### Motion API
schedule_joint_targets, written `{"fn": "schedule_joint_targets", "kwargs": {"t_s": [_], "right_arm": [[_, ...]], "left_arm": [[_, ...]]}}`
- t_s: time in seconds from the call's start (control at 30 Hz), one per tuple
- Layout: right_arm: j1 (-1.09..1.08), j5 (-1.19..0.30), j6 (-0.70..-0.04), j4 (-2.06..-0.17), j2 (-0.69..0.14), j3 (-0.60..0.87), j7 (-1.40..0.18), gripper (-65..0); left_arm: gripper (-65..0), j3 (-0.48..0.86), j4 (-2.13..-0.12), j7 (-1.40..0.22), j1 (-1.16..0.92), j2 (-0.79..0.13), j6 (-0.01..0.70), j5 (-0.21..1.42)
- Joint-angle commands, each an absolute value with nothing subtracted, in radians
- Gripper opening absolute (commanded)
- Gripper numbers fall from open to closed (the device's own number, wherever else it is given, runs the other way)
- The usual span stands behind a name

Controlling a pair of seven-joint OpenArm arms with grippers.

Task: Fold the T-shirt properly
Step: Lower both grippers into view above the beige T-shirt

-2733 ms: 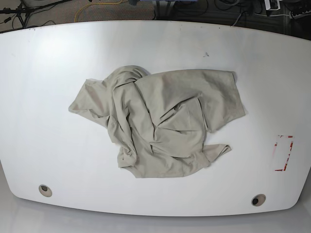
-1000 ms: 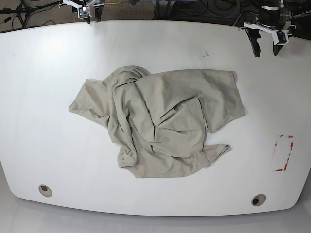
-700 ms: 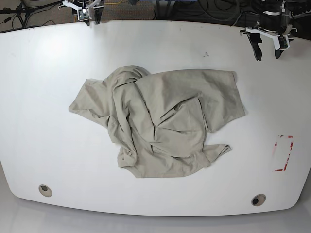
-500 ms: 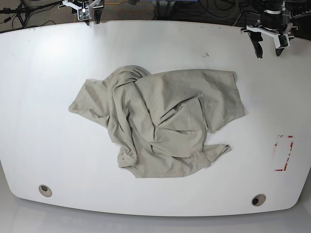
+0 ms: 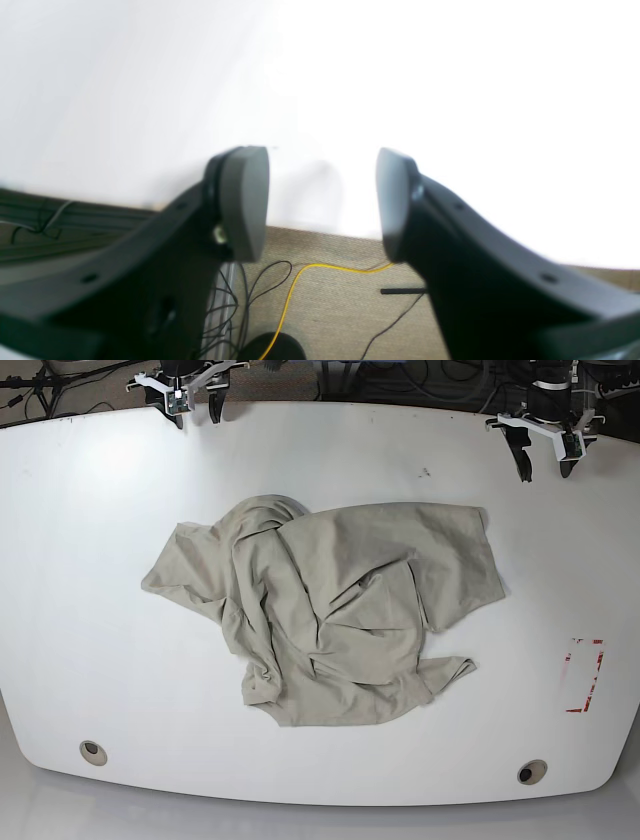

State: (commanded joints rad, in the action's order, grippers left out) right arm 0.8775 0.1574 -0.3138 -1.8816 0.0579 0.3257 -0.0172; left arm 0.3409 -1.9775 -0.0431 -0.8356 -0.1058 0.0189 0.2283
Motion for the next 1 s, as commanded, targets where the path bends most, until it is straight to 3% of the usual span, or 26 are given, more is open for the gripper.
{"fn": "schedule_joint_targets", "kwargs": {"t_s": [0.4, 1.0], "right_arm": [[0.776, 0.150, -0.313, -1.879, 0.060, 0.352, -0.102, -34.2], [0.778, 0.151, -0.323, -1.880, 0.045, 0.362, -0.050, -34.3]], "left_arm": [[-22.9, 0.343, -1.985, -0.094, -0.749, -0.179, 0.020, 0.309], [-22.8, 0.324, -1.966, -0.175, -0.675, -0.140, 0.027, 0.277]]}}
